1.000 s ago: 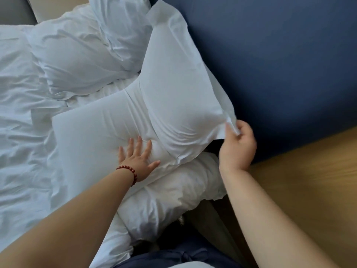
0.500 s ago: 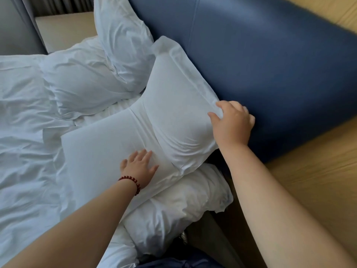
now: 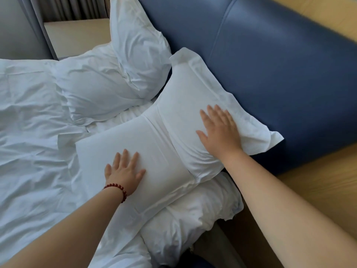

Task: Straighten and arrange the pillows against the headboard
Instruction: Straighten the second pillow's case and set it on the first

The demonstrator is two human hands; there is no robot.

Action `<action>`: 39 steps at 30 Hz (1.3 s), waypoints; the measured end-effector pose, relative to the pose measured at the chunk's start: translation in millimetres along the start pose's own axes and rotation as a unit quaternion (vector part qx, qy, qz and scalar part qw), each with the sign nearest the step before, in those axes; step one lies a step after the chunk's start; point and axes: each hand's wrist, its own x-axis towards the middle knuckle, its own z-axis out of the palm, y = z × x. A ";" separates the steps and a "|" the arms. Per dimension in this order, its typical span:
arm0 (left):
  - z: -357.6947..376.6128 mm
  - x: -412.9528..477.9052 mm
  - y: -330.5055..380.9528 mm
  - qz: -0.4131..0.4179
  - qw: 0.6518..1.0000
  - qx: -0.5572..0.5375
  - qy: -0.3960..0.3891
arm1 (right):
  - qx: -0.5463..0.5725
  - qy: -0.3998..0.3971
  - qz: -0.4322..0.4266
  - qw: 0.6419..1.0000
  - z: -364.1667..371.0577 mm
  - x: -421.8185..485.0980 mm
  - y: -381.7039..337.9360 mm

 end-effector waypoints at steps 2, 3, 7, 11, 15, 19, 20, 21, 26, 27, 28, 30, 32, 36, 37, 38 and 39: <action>-0.4 8.4 -5.4 0.009 1.000 0.009 -0.006 | -0.058 -0.055 -0.045 0.996 10.0 12.6 -14.8; -0.8 13.0 -7.0 0.012 1.000 0.013 -0.008 | -0.088 -0.075 -0.060 0.991 16.2 19.5 -21.2; -0.5 32.2 -5.2 0.010 1.000 0.024 -0.005 | -0.170 -0.118 -0.101 0.973 40.6 47.8 -41.0; -4.6 59.8 3.1 -0.004 0.999 0.034 0.006 | -0.221 -0.117 -0.136 0.959 60.6 80.2 -48.1; -20.2 102.7 12.9 -0.008 1.000 0.017 0.009 | -0.251 -0.131 -0.167 0.945 72.8 122.9 -60.9; -35.1 153.5 14.5 -0.011 1.000 0.002 0.006 | -0.290 -0.157 -0.208 0.921 88.0 179.1 -75.1; -39.7 165.8 11.0 -0.011 1.000 -0.008 0.010 | -0.294 -0.163 -0.216 0.917 91.9 194.8 -79.1; -44.7 177.6 4.6 -0.017 1.000 -0.019 0.017 | -0.294 -0.171 -0.222 0.914 95.8 210.4 -83.6; -61.2 220.5 -66.4 -0.156 0.981 -0.109 -0.038 | -0.142 -0.279 -0.256 0.914 127.6 271.4 -115.9; -62.3 224.5 -80.7 -0.178 0.973 -0.132 -0.061 | -0.089 -0.298 -0.258 0.914 137.8 279.0 -124.4; -63.9 228.0 -92.0 -0.188 0.968 -0.145 -0.078 | -0.035 -0.314 -0.251 0.915 148.9 285.4 -132.7; -65.9 233.4 -109.5 -0.196 0.967 -0.136 -0.089 | 0.054 -0.340 -0.211 0.915 171.2 295.9 -146.1; -68.4 238.0 -122.1 -0.202 0.970 -0.098 -0.093 | 0.073 -0.362 -0.178 0.912 191.9 305.3 -153.3; -63.4 241.4 -146.8 -0.197 0.942 -0.270 -0.024 | 0.015 -0.444 -0.122 0.888 218.2 322.0 -157.4; -60.6 241.2 -150.2 -0.193 0.927 -0.320 0.010 | -0.010 -0.452 -0.116 0.884 220.2 326.7 -156.6; -58.5 240.6 -151.4 -0.190 0.917 -0.349 0.039 | -0.029 -0.450 -0.116 0.885 220.6 331.4 -154.9; -56.4 240.9 -151.4 -0.187 0.911 -0.363 0.063 | -0.021 -0.437 -0.113 0.892 223.2 336.3 -151.4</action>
